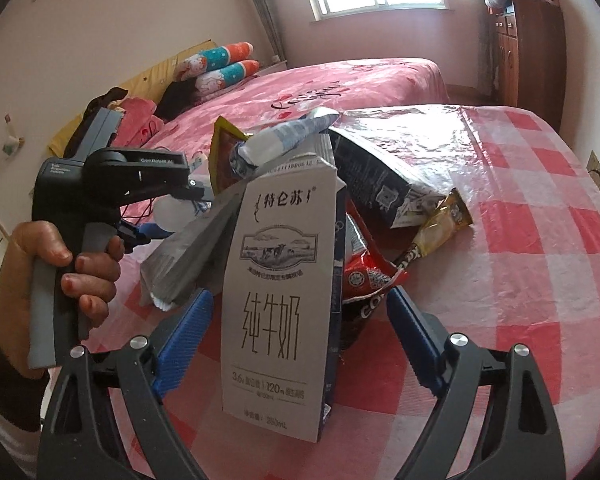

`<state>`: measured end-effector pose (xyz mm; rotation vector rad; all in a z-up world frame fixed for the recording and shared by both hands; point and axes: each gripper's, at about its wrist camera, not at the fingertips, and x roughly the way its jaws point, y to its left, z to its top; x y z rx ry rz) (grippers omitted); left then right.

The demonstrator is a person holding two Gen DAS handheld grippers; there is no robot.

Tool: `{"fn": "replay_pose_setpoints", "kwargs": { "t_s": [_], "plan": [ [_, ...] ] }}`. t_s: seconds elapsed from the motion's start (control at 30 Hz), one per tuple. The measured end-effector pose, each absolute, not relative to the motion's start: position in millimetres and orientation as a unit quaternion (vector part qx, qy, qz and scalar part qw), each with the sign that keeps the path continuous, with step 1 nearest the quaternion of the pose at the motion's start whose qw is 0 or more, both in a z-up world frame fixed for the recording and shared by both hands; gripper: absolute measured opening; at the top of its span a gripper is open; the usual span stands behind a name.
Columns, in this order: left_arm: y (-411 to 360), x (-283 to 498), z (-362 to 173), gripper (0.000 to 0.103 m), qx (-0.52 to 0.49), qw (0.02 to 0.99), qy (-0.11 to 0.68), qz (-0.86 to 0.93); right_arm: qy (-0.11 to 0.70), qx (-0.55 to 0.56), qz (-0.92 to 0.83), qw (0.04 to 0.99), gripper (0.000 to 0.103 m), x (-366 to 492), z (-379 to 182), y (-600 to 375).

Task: Collect trash
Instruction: 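Grasp the white yogurt bottle with the left tool while the right grasps the white milk carton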

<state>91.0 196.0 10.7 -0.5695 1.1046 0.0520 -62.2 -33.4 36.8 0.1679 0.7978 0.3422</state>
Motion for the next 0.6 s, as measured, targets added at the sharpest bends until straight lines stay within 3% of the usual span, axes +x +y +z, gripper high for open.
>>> {"fn": "replay_pose_setpoints", "kwargs": {
  "t_s": [0.17,0.37,0.6],
  "plan": [
    [195.8,77.9,9.9,0.049,-0.279,0.815,0.508,0.020,0.388,0.087,0.168,0.902,0.082,-60.7,30.6,-36.3],
    [187.8,57.6,10.2,0.049,-0.279,0.820,0.499,-0.003,0.380,0.084,0.183,0.903,0.063,-70.6,32.2,-39.1],
    [166.0,24.4,18.0,0.049,-0.253,0.835,0.487,-0.039,0.377,0.081,0.181,0.905,0.062,-86.6,34.6,-48.7]
  ]
}}
